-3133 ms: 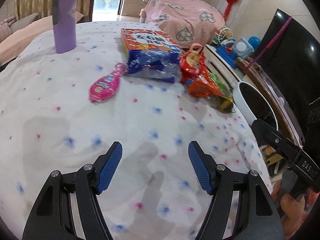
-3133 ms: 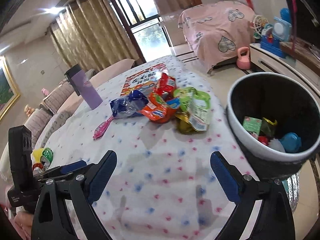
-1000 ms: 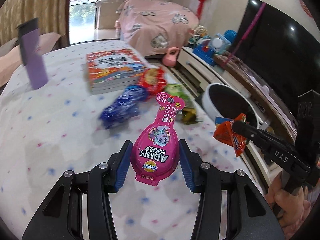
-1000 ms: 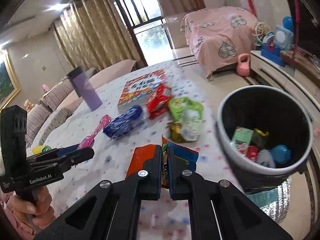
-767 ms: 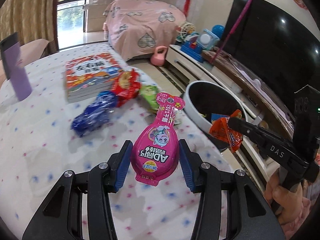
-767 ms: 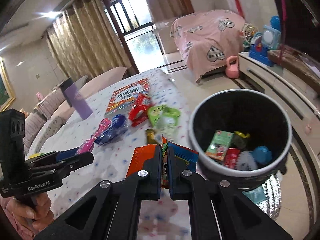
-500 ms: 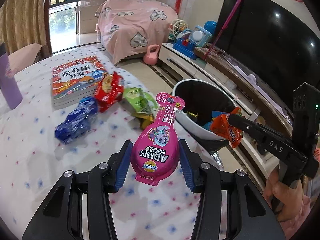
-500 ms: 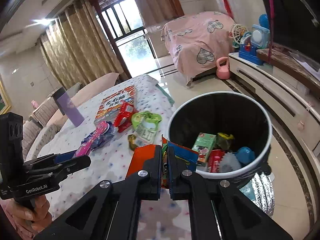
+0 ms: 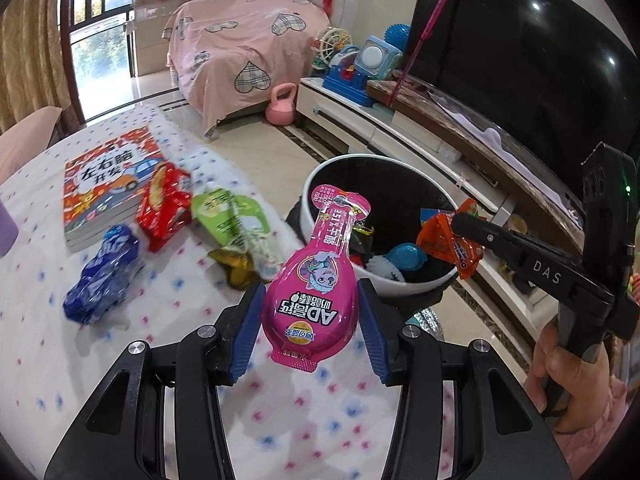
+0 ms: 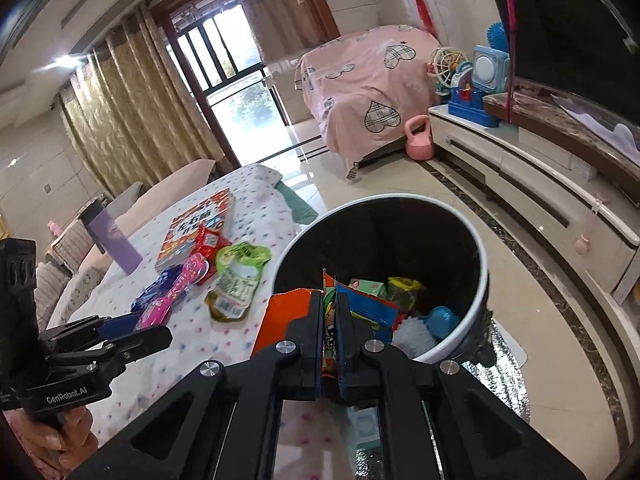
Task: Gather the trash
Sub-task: 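Carry the pink bottle and orange packet over the bin and release both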
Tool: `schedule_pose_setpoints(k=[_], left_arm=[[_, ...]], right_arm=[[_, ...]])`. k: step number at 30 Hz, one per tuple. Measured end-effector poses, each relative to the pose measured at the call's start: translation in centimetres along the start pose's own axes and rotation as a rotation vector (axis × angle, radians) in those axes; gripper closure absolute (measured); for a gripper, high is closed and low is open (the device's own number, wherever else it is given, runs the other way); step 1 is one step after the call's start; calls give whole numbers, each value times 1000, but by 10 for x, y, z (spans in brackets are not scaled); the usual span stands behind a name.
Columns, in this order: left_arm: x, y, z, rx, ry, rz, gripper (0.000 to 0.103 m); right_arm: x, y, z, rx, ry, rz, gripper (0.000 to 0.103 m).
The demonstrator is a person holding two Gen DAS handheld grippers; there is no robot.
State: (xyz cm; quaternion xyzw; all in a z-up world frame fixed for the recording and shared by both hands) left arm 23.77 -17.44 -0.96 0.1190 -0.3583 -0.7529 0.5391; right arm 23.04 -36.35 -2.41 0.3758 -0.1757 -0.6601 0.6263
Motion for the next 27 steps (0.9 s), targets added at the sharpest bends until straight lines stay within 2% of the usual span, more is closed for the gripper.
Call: schedule_pose_setpoints(k=[15,27], left_arm=[[30,37,-44,-46,19,-75,57],[38,36,-78,-112,26,-97,57]], right_arm=[[29,19,-23,-27,-10,-14,98],[49,25,-42,-53,-16,-25,98]])
Point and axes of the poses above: each gripper's, at about its wrist camera, not at the fingertips, and z roughly against the way its jaws point, x to its right, y to its top, the point moved 3 cm from there along -z, roughly the way its jaws point, and after that the axes turned 6 degrees about -y, right-handed, at the moved point
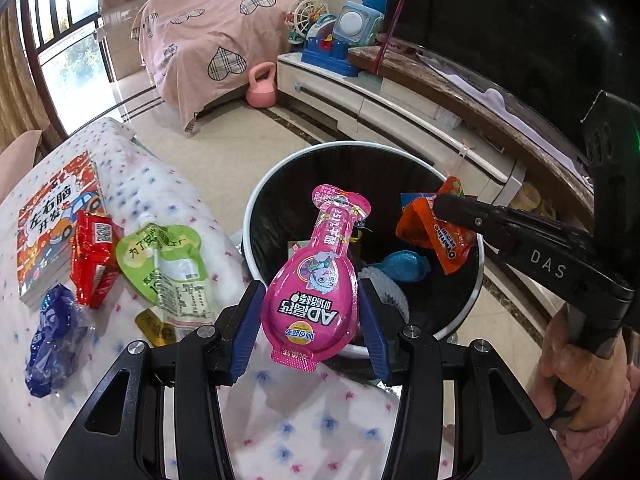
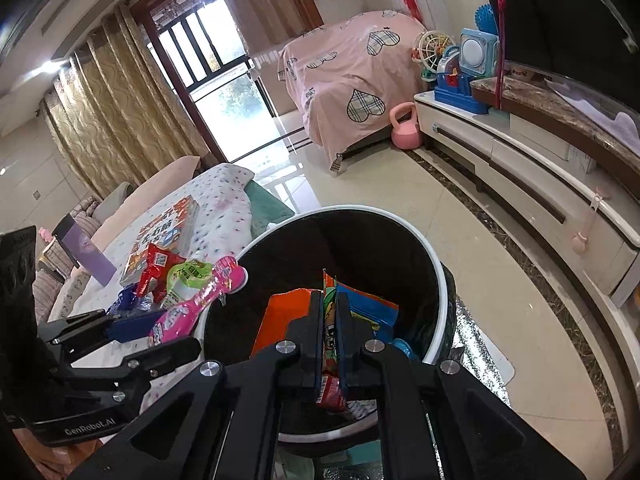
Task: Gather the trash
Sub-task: 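Carry the pink bottle and orange packet over the bin and release both, then move both open tools back over the table toward the blue and red wrappers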
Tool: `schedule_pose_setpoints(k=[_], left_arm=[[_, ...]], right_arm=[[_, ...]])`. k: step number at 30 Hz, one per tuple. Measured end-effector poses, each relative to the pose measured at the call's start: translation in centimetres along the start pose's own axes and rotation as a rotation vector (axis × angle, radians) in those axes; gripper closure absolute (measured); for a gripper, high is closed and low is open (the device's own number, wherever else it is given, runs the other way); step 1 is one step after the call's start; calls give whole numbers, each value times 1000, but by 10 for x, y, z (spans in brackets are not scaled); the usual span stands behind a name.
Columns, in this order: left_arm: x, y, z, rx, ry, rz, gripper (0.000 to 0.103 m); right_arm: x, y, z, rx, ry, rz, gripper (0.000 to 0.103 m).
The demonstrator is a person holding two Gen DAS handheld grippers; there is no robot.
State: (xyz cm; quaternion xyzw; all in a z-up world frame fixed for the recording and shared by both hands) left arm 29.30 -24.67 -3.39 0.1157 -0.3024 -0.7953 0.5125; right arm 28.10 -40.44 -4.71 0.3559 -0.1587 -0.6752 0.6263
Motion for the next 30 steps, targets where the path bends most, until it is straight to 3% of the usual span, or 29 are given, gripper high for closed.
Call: schedule_pose_setpoints(k=[7,9,12,13,14,16,23,30], left_arm=[[-1,5,-5,-7,-1,18,54],[-2,4,-4,-11,2,23,41],[-6,2,2,7,12,31,36],[-8,1,5,10,10,38,36],[-11,-1,8,14,9,46,36],[-17,-6,15,25,8,67,36],[-40,-33,43,59,13,120,34],[-79,-69,69,79,46,207,31]], right_arm=[[2,3,-10,-26,2,3,93],[2,3,-12,-28,6,-1,92],[4,2,-11,-24,-2,-12,66],[4,2,-10,-21,-2,-14,53],[5,1,-9,-17,5,-21,48],[5,0,-6,-12,7,-27,47],[-8,-8,7,9,24,-27,25],[-41,-22,17,16,60,-2,14]])
Point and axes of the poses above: each gripper's, at about its wrist camera, not at the fingertips, and z roughly against the way its jaws point, x to its right, y to its top, the point moved 3 cm from there along -z, roughly the way its jaws point, and after that the axes turned 6 degrees about -y, right-handed, at the moved point
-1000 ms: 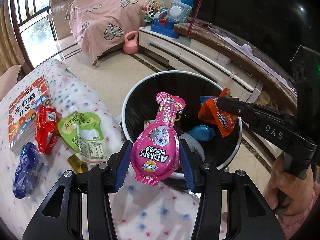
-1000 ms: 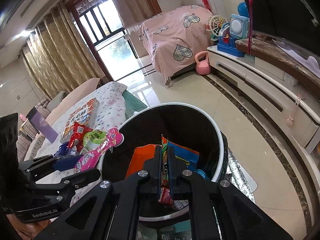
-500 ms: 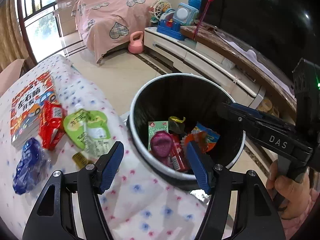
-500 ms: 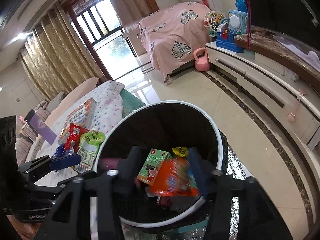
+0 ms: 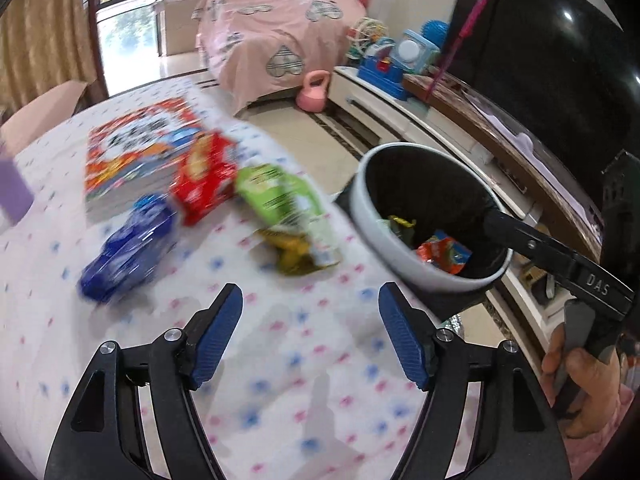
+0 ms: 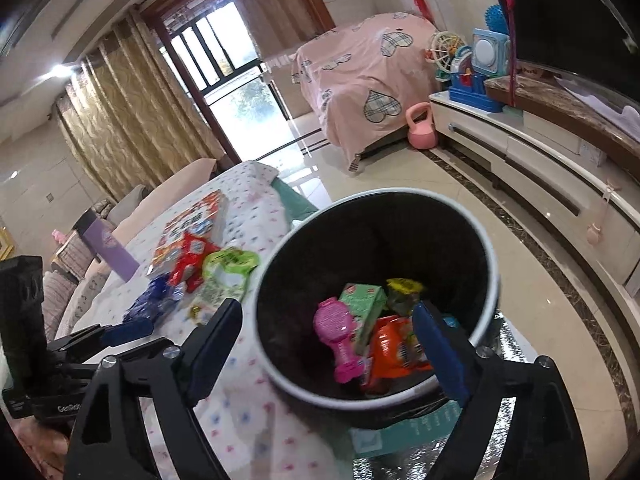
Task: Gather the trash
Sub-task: 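Move both open tools back over the table toward the blue and red wrappers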
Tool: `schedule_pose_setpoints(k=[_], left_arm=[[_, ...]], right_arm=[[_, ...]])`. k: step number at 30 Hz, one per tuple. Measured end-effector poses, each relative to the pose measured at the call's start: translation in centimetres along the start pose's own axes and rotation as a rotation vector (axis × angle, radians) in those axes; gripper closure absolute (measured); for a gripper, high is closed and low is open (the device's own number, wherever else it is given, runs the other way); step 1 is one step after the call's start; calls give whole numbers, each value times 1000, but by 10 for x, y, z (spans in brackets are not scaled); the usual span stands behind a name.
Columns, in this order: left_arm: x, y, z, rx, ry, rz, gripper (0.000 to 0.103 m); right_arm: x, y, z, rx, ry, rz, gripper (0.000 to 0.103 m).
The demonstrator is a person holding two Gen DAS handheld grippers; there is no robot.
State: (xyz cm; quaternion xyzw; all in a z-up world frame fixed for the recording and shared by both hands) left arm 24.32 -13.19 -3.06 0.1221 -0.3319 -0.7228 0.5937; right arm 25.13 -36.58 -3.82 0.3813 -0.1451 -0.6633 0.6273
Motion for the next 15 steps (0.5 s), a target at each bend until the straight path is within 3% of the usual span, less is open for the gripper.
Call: schedule_pose_setpoints(k=[8,15], left_arm=[[-56,-27,32,50,60,122,26],[-93,-41,46,57,94,178,24]], right_arm=[[-38,-11,-4,-19,35,30,2],[-70,-15,-8,-31,66,67,1]])
Point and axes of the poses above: each gripper's, at about its wrist camera, not at the fingertips, and z roughly against the way its jaws point, x to its right, y to its top, the point moved 3 cm from there along -z, roughly the way its jaws point, and after that the axes turned 6 degrees about -y, right-handed, at the moved point
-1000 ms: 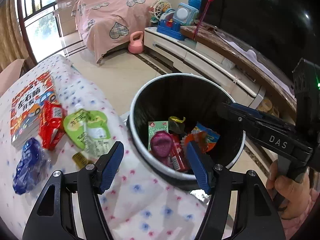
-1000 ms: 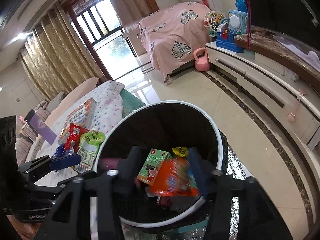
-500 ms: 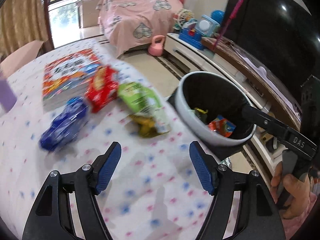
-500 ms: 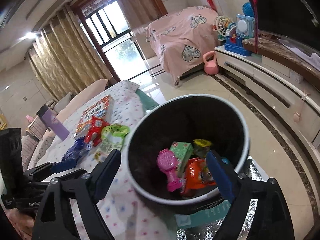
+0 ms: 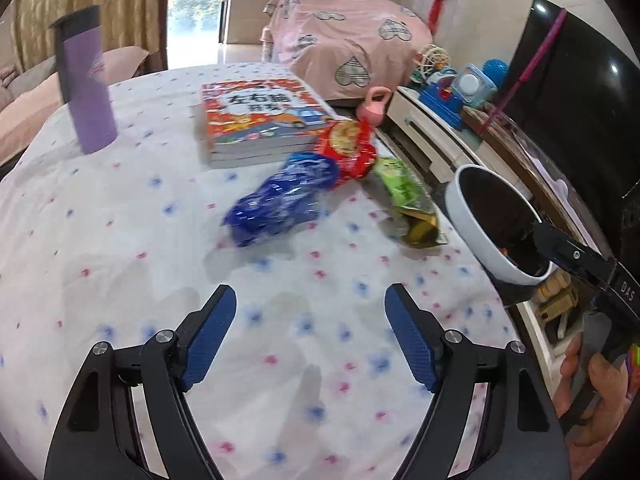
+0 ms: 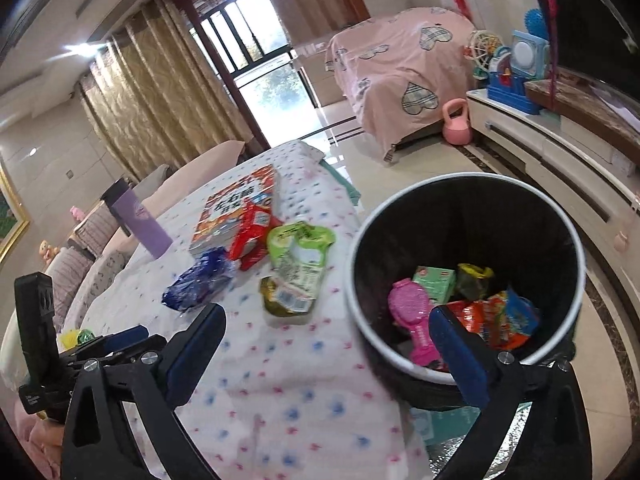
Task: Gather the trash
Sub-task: 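Move both open tools back over the table toward the blue and red wrappers, then grasp the blue Oreo wrapper with the left tool while the right tool grasps the red chip bag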
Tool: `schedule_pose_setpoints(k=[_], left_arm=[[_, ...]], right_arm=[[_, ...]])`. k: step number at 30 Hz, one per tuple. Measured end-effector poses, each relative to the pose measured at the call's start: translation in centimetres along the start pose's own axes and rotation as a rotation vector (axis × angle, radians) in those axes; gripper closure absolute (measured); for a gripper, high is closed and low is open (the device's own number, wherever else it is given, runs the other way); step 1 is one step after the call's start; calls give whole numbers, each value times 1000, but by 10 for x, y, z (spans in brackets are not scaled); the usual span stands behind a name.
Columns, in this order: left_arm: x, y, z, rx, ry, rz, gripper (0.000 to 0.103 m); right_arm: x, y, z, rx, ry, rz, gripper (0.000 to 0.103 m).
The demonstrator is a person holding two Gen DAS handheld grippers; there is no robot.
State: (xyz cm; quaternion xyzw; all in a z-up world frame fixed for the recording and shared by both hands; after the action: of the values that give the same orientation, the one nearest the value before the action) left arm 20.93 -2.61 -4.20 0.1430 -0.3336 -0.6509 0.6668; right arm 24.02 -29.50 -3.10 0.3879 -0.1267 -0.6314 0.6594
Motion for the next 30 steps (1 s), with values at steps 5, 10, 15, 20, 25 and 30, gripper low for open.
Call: schedule_pose_setpoints(k=[5,10,15,20,25,30], left_arm=[[-17,1,0,-9,-5,32,21],[-24,8,-1,-3,12,22,20],[-27,20,-7,-1,22,11,18],[-28,37,-16,-3,27,-17,17],[-28,50,-30,-15,33,-14,17],[-27,55,-46,-30,36,-15,17]], right_arm=[[-25,1,-9,-19,22,30,0],[-44,6,-18,-28,27,65,0],[-58,16,-31,-32,24,89,0],[-68,30,-47,-37,21,97,0],[-76,46,-67,-37,38,96,0],[-85,55,-92,-59,64,107,3]])
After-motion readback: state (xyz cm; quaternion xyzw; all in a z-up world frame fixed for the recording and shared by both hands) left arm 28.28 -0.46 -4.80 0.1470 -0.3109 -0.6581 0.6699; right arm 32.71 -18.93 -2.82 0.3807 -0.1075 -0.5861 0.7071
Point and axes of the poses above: each gripper's, at about its wrist camera, not at the fingertips, and z roughly against the way its jaws point, x to its right, y to its top, the point moved 3 cm from there along -z, roughly the way its jaws point, and after that the axes turned 6 degrees about -y, right-handed, at the moved point
